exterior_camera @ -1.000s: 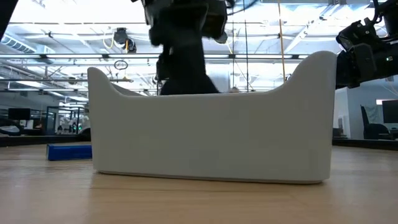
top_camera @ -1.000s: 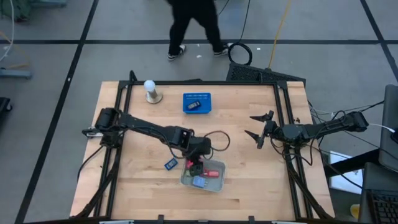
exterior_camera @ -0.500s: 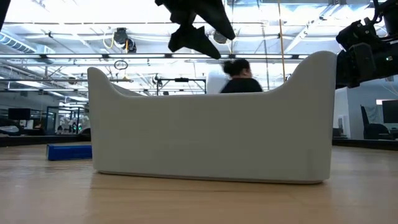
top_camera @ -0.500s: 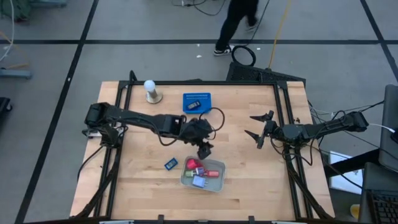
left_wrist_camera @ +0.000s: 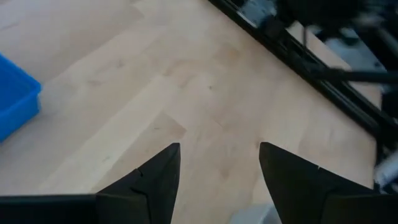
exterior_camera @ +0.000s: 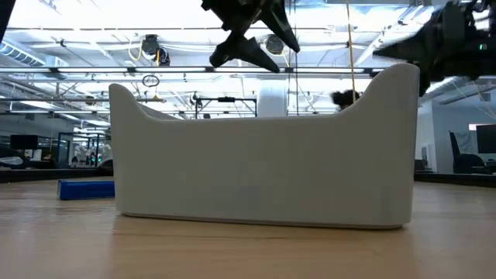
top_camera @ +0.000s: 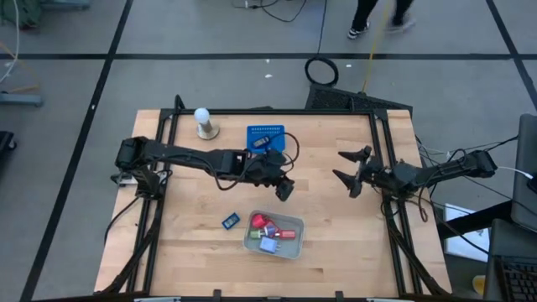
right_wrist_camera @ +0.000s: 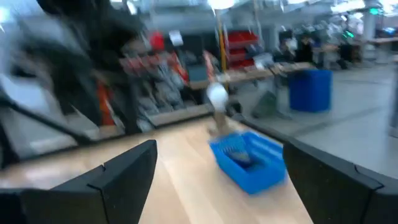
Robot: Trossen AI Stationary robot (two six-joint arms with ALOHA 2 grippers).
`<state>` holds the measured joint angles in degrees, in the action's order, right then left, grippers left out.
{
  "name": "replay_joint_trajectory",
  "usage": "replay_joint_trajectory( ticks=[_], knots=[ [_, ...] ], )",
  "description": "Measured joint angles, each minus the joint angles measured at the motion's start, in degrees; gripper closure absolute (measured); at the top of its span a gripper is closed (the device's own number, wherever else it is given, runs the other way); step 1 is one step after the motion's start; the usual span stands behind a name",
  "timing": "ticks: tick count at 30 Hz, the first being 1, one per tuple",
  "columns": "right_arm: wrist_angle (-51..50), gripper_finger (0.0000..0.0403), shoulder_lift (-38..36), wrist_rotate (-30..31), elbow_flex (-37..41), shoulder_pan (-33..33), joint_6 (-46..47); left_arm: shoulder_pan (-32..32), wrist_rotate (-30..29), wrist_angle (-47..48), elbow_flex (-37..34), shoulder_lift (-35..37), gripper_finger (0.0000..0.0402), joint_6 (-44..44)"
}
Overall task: Pick & Place Office items
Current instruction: Put the blue digital clock into the blue bin
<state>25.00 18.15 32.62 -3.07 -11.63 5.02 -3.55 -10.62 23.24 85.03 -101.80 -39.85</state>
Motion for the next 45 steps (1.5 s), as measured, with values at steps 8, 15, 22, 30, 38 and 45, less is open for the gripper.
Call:
replay_joint_trajectory(
  ticks=[8, 15, 22, 30, 38, 45],
  knots=[
    [13.54, 0.0064, -0.01, -8.42, 0.00, -0.01, 8.52, 1.07, -2.53, 0.18, 0.00, -0.02, 0.0197, -2.08],
    [14.13, 0.0064, 0.37, -8.23, 0.02, 0.01, 20.23, 1.02, -0.11, -0.08, 0.00, -0.02, 0.0215, -2.88],
    [9.89, 0.0064, 4.54, -10.27, -1.55, -0.01, 16.18, 0.91, 3.61, -0.29, 0.00, 0.23, 0.0233, 1.65],
    [4.37, 0.0064, 12.87, -10.34, -8.34, 0.05, 13.76, 1.02, 3.05, 2.51, 0.00, 3.31, 0.0254, 7.00],
    [-9.26, 0.0064, 20.32, -10.38, -17.17, 3.12, 12.31, 0.89, 4.61, 17.87, 0.02, 10.63, 0.0260, 2.79],
    [-12.13, 0.0064, 23.88, -10.38, -19.89, 8.28, 12.77, -2.06, 6.11, 31.81, 0.02, 16.58, 0.0198, -9.18]
  ],
)
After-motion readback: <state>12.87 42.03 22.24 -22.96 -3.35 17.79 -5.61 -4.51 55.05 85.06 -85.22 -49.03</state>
